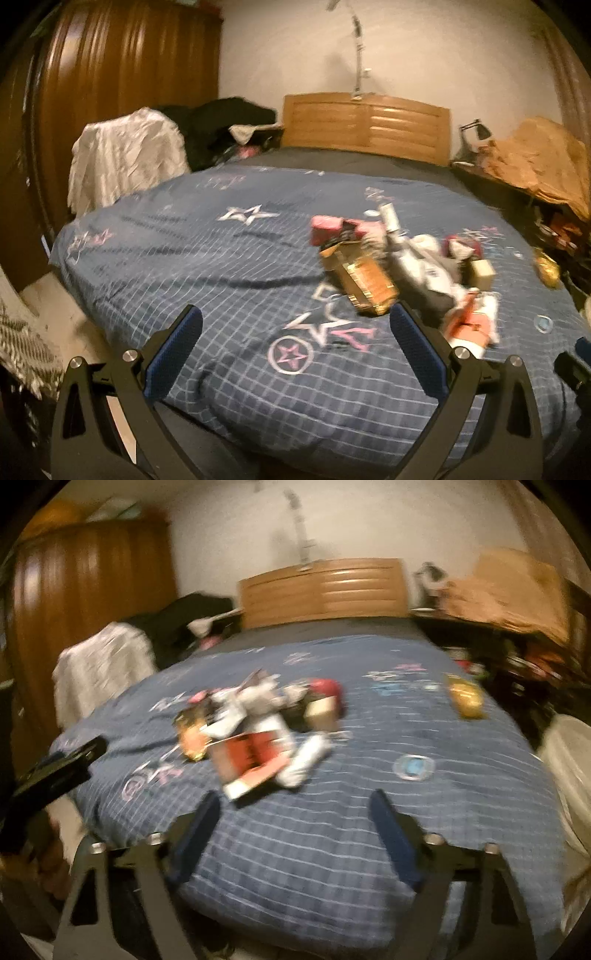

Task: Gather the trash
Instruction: 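Grasp the orange-white carton with the right gripper while the left tool approaches the pile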

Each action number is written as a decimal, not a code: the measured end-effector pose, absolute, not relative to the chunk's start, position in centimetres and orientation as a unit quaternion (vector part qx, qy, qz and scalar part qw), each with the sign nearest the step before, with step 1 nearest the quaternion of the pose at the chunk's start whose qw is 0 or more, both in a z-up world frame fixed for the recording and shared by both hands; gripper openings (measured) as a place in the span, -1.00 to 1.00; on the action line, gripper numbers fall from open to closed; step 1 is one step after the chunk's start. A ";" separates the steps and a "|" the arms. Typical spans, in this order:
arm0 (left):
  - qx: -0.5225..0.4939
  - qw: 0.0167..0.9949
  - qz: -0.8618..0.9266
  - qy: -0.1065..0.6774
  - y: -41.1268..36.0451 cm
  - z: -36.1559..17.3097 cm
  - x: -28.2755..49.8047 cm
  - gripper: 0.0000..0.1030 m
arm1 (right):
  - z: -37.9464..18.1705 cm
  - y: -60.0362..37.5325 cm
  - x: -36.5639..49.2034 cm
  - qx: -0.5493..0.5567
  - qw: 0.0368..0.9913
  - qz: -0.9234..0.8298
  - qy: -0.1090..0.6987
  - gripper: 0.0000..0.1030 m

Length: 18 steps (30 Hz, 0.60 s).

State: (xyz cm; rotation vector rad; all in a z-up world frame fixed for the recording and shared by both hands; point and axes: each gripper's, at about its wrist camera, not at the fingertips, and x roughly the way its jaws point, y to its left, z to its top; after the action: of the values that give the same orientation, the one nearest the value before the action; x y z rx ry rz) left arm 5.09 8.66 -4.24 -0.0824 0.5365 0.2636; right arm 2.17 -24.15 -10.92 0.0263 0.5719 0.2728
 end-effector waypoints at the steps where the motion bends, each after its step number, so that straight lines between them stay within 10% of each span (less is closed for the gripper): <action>1: -0.046 0.952 0.136 0.269 9.2 -4.5 5.4 0.90 | -11.1 -23.1 2.7 0.001 0.947 0.148 0.285 0.33; 15: -0.087 0.928 0.173 0.319 13.6 -8.1 7.6 0.90 | -15.3 -10.4 10.3 -0.114 0.942 0.117 0.294 0.26; 18: -0.092 0.926 0.171 0.324 14.1 -8.6 8.1 0.90 | -16.5 -10.2 11.5 -0.116 0.936 0.106 0.316 -0.47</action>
State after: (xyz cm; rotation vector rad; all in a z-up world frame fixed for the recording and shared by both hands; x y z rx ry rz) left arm 8.10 14.10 -8.56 -0.1888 0.6635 0.3501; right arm 11.53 -10.19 -16.49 -0.2362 0.6461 0.2171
